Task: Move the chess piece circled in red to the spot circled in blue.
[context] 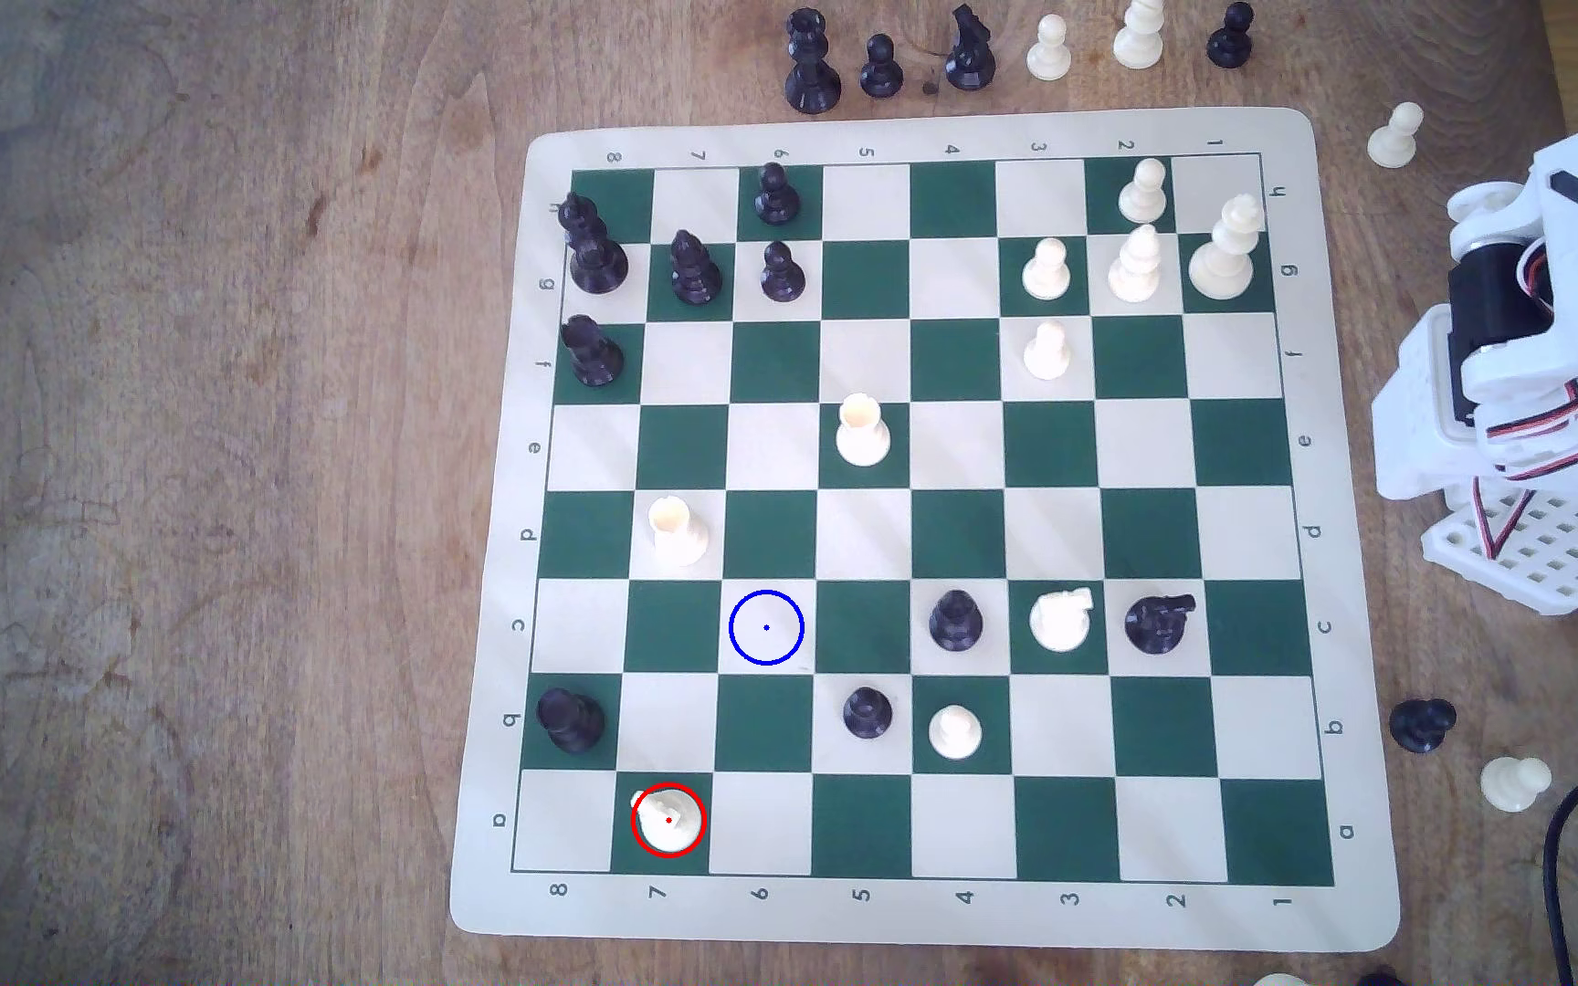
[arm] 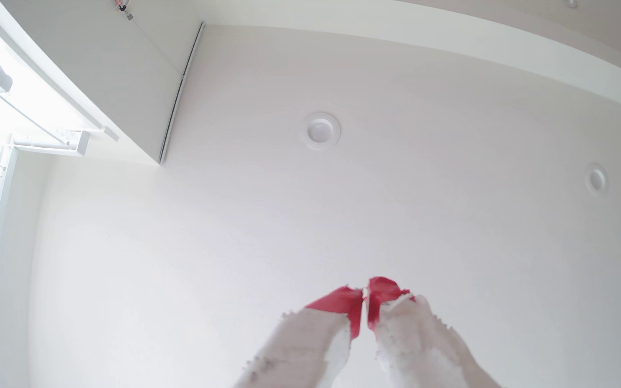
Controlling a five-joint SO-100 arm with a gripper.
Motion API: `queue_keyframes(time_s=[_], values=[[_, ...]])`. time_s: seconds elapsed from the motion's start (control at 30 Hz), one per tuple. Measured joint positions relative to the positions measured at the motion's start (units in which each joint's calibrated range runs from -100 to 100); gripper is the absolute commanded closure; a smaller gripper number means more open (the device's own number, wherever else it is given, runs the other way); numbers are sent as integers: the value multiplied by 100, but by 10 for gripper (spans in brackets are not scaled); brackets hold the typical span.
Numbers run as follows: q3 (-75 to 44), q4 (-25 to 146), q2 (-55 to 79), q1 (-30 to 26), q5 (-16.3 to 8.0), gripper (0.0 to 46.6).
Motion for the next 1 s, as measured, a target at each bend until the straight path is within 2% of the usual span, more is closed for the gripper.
queue_keyframes(time_s=[0.2, 0.4, 0.87, 1.0], values=[[0, 231, 0, -324, 10, 464], [0, 1594, 0, -406, 10, 464], [-127, 7562, 8, -280, 10, 464], [-551, 9243, 34, -494, 10, 464]])
